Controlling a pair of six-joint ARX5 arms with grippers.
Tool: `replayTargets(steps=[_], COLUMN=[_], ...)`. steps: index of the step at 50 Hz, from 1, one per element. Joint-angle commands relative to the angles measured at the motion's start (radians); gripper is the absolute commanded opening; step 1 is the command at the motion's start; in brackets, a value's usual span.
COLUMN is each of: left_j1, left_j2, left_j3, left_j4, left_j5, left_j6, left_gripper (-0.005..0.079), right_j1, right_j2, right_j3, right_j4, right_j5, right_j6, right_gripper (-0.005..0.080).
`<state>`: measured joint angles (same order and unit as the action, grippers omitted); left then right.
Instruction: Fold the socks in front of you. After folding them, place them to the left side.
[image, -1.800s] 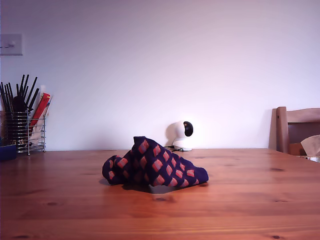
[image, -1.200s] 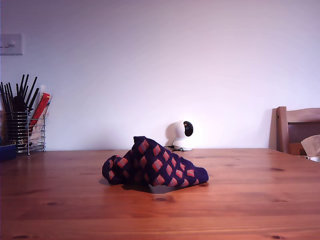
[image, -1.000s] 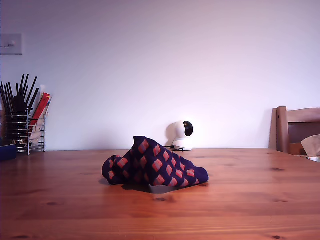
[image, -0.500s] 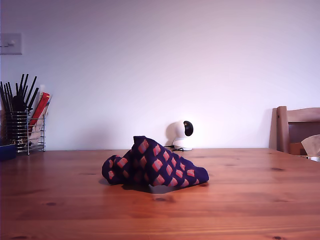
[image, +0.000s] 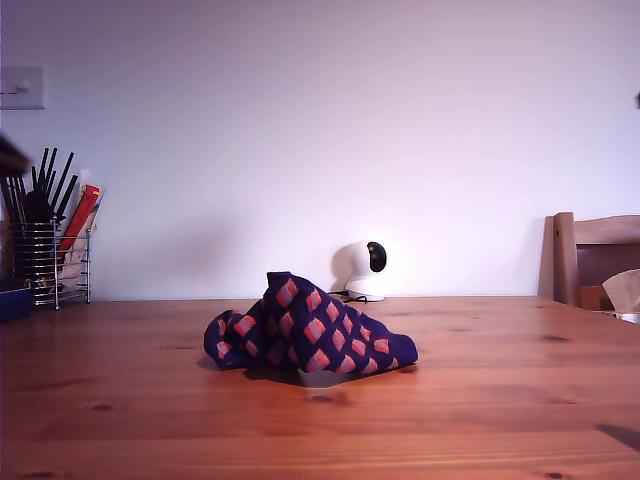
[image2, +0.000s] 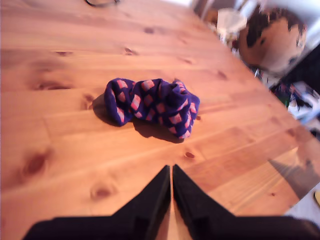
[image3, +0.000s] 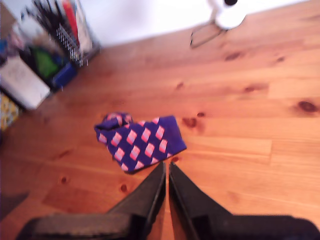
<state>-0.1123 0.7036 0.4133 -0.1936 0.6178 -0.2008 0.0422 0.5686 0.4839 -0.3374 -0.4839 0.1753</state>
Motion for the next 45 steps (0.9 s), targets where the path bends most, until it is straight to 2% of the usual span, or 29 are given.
replayTargets(steps=[1, 8, 23, 36, 39, 43, 45], left_j1=[-0.014, -0.05, -0.14, -0.217, -0.226, -0.232, -0.236], left_j2=[0.038, 0.138, 0.304, 0.486, 0.531, 0.585, 0.611], left_j3=[0.012, 0.049, 0.142, 0.209, 0.231, 0.262, 0.279], left_j4=[0.05, 0.117, 0.128, 0.142, 0.143, 0.143, 0.142], left_j5=[-0.001, 0.003, 0.014, 0.014, 0.014, 0.014, 0.015], left_j6=[0.019, 0.023, 0.048, 0.105, 0.105, 0.105, 0.105], left_gripper=[-0.002, -0.002, -0.002, -0.002, -0.002, -0.001, -0.0008], right_j1=[0.013, 0.05, 0.199, 0.233, 0.233, 0.232, 0.233], right_j2=[0.057, 0.178, 0.457, 0.722, 0.777, 0.852, 0.885], right_j3=[0.023, 0.064, 0.135, 0.302, 0.351, 0.421, 0.455], right_j4=[0.004, 0.011, 0.083, 0.099, 0.092, 0.084, 0.078], right_j5=[-0.032, -0.121, -0.108, -0.109, -0.109, -0.108, -0.108], right_j6=[-0.02, -0.027, -0.087, -0.132, -0.138, -0.153, -0.158], right_gripper=[-0.0013, -0.0013, -0.0013, -0.0003, 0.0058, 0.0236, 0.0296])
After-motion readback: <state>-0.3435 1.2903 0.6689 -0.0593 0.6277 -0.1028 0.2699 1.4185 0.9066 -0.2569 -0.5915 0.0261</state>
